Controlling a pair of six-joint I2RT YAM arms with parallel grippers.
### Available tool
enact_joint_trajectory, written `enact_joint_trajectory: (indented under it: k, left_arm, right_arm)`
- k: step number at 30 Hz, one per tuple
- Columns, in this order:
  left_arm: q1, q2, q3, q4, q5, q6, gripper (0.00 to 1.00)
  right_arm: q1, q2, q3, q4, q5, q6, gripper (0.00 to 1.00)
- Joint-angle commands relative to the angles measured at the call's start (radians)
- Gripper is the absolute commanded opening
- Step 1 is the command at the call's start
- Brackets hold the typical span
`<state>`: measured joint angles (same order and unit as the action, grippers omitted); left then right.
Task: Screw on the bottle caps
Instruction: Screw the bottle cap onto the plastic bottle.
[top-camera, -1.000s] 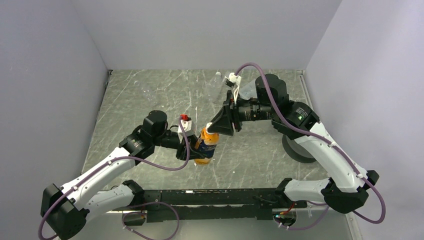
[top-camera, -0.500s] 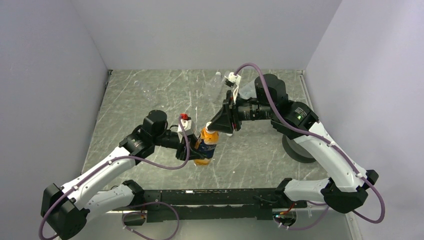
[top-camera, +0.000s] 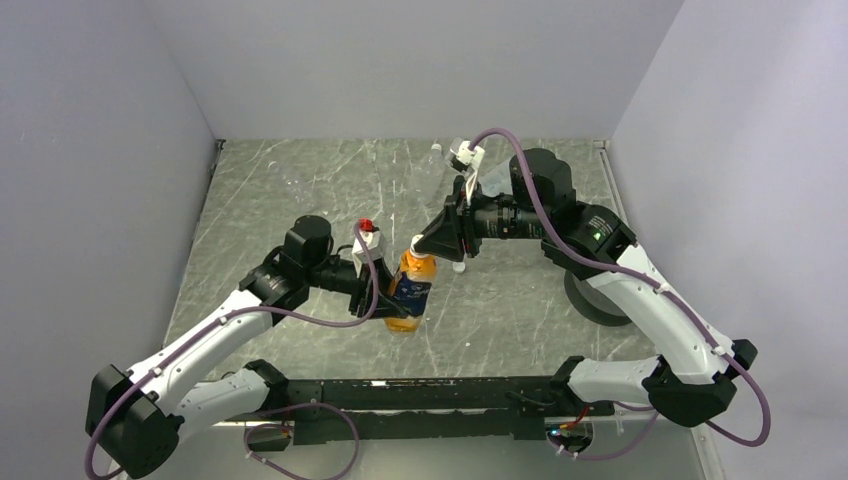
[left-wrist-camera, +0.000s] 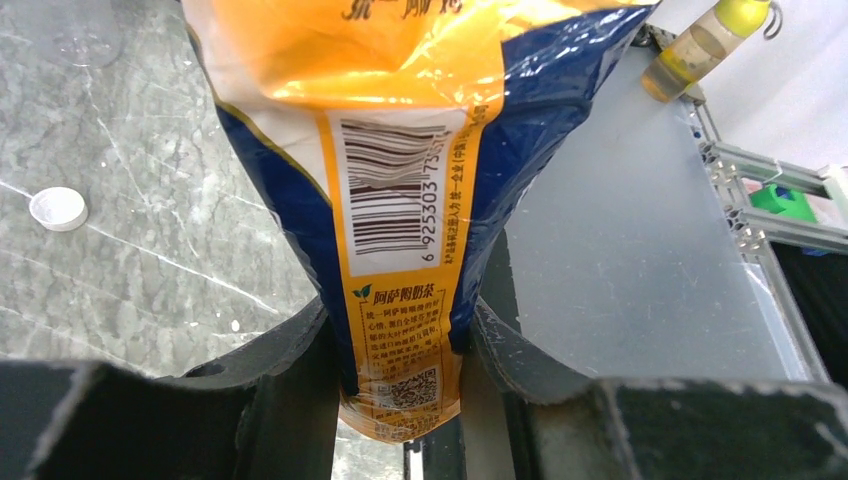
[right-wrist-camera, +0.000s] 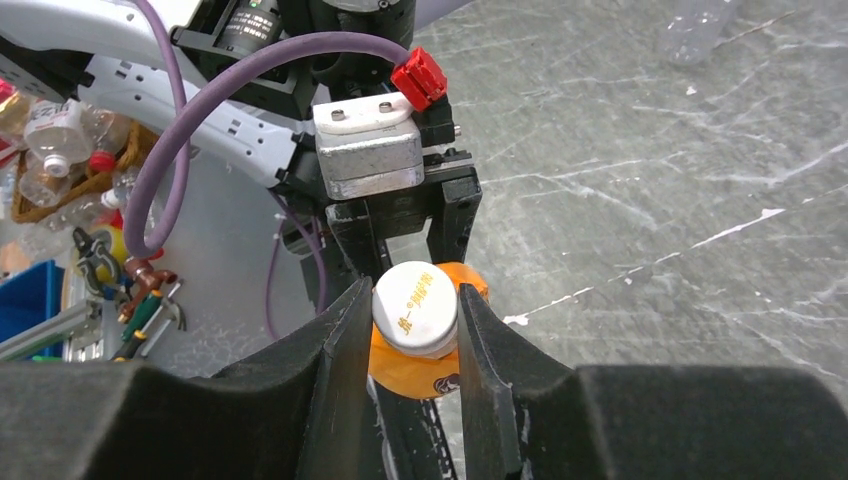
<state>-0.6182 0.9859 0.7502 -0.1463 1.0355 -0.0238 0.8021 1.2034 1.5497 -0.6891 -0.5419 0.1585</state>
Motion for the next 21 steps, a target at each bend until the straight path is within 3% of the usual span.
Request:
enact_joint_trajectory:
  k: [1,11,17,21]
  left_arm:
    - [0.015,-0.006,0.041,0.165,0.075,-0.064,0.00]
    - [0.032,-0.017,0.062,0.181,0.065,-0.078,0.00]
    - [0.032,-0.029,0.123,-0.002,-0.172,0.066,0.00]
    - [0.033,-0.041,0.134,-0.010,-0.349,0.089,0.00]
  right_arm:
    - [0.020,-0.010,-0.031,-0.020,0.060,-0.036,0.20]
    - [0.057,0.016,-0.042,-0.044,0.126,-0.056,0.15]
    - [0.057,0.080,0.011,-0.133,0.186,-0.027,0.11]
    - [0.057,0.114,0.042,-0.161,0.262,0.026,0.10]
